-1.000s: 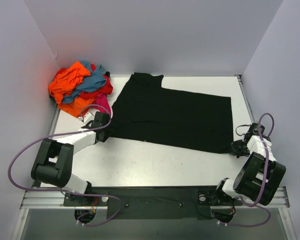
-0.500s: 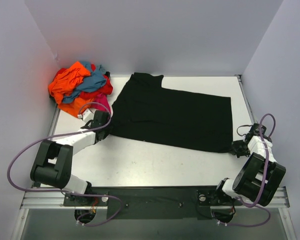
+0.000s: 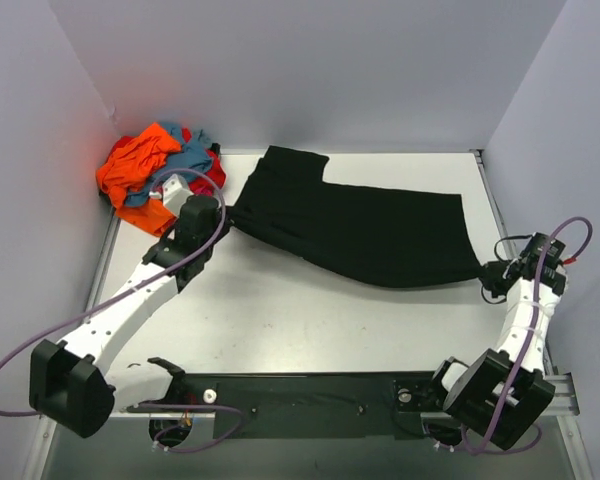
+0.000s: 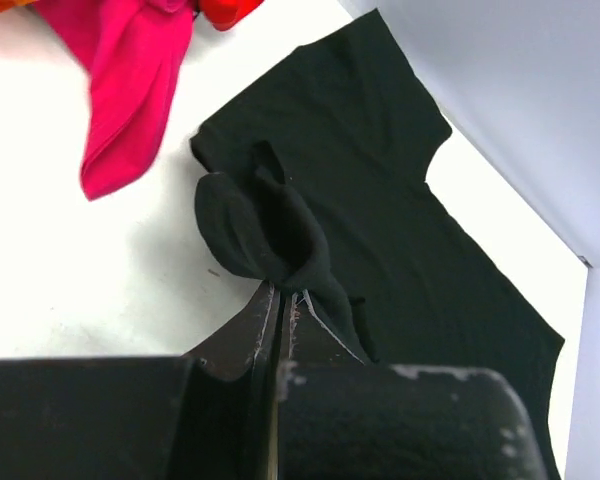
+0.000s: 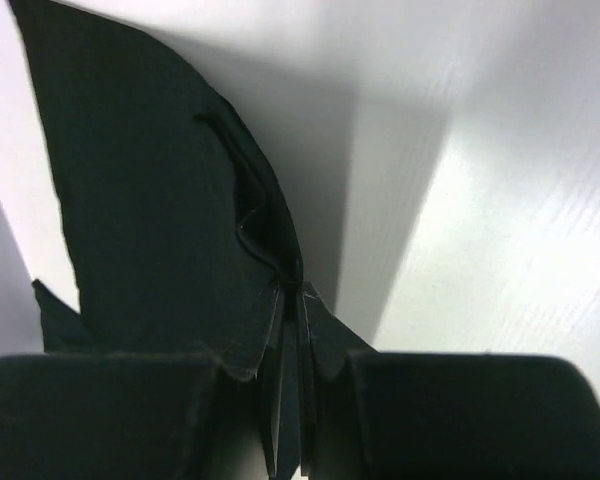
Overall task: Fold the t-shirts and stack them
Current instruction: Fold the flattened tshirt in 1/3 of the way
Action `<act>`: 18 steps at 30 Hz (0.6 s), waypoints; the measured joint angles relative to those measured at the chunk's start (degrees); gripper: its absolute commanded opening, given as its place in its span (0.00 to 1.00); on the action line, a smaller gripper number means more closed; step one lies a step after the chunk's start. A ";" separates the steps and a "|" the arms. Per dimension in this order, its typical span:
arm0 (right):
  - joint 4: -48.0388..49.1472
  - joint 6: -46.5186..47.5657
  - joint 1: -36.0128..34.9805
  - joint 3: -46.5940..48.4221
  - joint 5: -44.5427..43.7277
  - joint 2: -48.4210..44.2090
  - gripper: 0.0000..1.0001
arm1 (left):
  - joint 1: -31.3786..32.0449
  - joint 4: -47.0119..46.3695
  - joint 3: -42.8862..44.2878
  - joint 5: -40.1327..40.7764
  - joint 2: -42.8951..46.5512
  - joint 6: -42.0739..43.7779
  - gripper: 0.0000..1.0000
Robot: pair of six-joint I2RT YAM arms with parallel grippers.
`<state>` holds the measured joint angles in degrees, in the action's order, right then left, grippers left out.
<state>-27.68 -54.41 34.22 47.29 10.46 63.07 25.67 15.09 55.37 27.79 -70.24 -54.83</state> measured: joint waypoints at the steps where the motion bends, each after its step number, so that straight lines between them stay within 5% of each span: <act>1: -0.04 0.09 0.15 -1.18 -0.13 -0.98 0.00 | 0.37 0.15 -0.76 0.17 1.51 -0.15 0.00; 11: -4.57 4.81 3.13 -12.74 -1.79 -5.44 0.00 | -2.05 7.41 -27.78 -1.55 9.90 -6.62 0.00; 18: -4.61 5.90 3.26 -13.92 -1.90 -5.81 0.00 | -2.05 8.00 -28.35 -2.10 12.66 -7.61 0.00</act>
<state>-32.29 -48.51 37.47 33.36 8.56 57.25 23.62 23.09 27.03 25.69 -57.58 -62.43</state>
